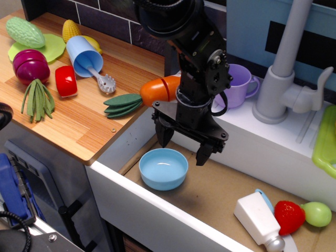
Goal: Lift bowl
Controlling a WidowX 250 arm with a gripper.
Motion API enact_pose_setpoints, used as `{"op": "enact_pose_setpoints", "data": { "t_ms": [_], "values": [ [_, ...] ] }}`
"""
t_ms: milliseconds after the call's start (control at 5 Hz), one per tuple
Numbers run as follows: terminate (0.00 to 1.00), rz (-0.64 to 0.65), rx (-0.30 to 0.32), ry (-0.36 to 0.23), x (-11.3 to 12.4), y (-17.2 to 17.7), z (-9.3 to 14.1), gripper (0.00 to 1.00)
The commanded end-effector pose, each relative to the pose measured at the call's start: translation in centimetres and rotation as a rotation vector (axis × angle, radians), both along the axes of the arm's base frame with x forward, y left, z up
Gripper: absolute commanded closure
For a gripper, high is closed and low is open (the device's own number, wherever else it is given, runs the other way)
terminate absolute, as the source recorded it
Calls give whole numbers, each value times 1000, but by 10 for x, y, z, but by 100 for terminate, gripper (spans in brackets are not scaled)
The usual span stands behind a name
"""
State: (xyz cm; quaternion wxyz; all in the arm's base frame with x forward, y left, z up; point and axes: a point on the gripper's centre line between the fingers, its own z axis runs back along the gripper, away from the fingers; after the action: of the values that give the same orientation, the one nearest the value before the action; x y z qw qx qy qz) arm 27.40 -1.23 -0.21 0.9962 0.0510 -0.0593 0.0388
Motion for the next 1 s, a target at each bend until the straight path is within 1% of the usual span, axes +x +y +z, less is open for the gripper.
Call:
{"op": "enact_pose_setpoints", "data": {
  "t_ms": [0,200,400,600,800],
  "values": [
    [0,0,0,0,0,0,0,0],
    [0,4,-16,-5,-4,0,-13,0],
    [0,8,-33,-13,-2,0,-28,0],
    [0,2,-32,-31,-3,2,-40,0],
    [0,-3,-44,-44,-3,8,-54,0]
  ]
}}
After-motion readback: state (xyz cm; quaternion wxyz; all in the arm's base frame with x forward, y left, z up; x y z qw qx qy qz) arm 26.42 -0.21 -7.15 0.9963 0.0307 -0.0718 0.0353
